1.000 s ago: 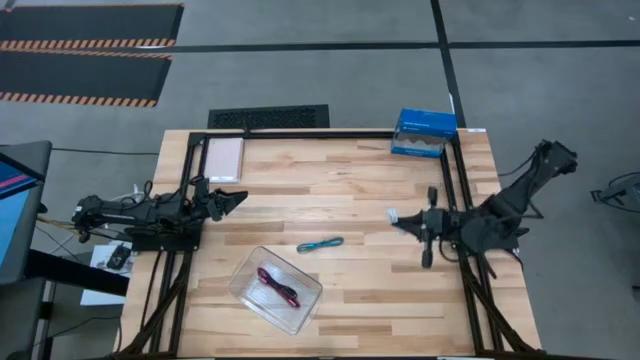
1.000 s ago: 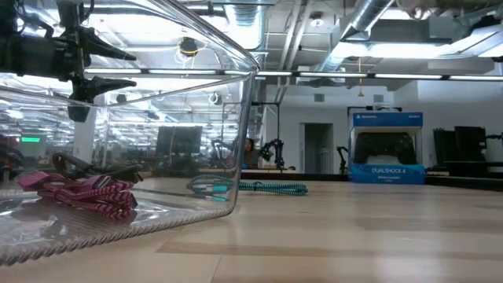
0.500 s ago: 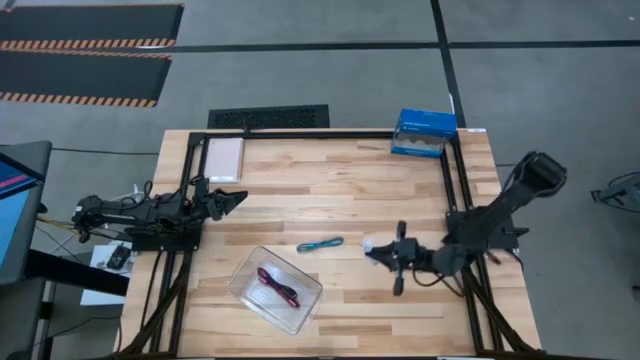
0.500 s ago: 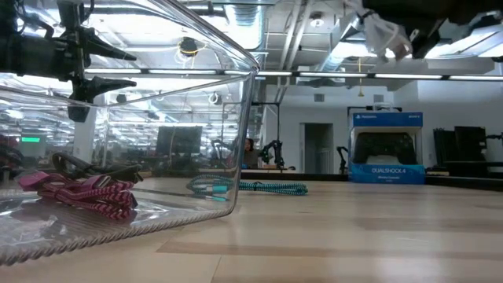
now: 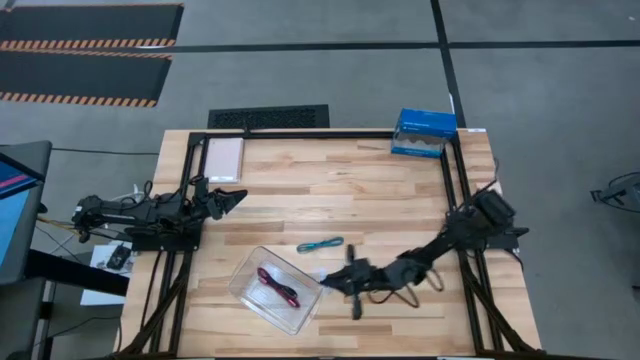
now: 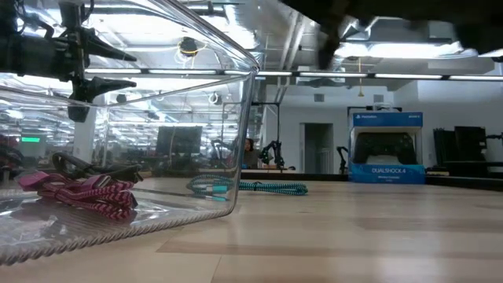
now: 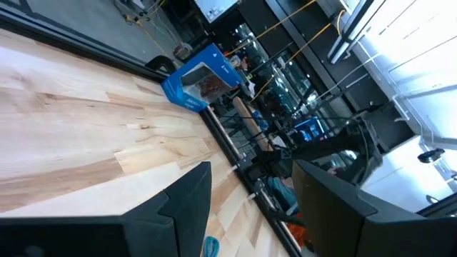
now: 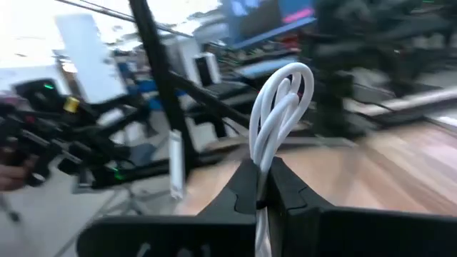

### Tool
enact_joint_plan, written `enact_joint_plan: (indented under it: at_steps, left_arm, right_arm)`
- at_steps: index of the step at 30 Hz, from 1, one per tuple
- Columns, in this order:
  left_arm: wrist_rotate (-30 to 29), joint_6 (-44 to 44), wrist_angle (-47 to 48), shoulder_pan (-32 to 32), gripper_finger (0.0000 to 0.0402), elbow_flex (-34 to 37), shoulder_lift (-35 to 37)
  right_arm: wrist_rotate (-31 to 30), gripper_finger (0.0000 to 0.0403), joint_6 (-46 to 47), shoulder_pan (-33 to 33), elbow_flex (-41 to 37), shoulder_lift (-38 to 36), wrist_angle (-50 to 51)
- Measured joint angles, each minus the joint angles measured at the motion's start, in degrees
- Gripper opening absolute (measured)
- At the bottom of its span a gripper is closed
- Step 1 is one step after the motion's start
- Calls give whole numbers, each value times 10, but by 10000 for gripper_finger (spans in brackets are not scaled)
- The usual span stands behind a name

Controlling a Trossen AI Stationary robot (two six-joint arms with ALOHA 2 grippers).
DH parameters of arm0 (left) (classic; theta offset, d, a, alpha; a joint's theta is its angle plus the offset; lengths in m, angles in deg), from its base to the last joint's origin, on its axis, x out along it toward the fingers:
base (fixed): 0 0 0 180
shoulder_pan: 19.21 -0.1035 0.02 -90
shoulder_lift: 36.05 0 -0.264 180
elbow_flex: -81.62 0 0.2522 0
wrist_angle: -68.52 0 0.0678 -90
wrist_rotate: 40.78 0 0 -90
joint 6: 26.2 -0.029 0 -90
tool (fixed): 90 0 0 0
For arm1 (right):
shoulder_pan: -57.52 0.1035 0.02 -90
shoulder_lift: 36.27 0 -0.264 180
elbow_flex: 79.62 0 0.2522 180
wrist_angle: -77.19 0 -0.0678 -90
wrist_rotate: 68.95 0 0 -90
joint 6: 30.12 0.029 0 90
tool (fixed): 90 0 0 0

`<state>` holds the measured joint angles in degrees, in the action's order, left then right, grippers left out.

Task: Pick and place USB-C Cables
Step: Put the white charger cable into the transparent bin

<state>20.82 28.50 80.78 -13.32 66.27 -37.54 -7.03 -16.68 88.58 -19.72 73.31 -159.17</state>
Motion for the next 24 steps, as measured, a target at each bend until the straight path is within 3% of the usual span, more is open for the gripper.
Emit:
enact_joint_plan:
  at_steps: [3, 7, 14, 19, 24]
  left_arm:
    - [-8, 0, 0, 0, 185, 0, 0]
    - [-11, 0, -1, 0, 185, 0, 0]
    - [-12, 3, -1, 0, 185, 0, 0]
    - [-12, 3, -1, 0, 185, 0, 0]
    - [-16, -2, -1, 0, 185, 0, 0]
  right_arm:
    - [60, 12, -2, -18, 86, 38, 55]
    - [111, 14, 1, -36, 206, 61, 205]
    - [128, 13, -3, -54, 386, 61, 503]
    - [111, 12, -12, -58, 438, 60, 540]
    - [44, 13, 54, -58, 444, 60, 545]
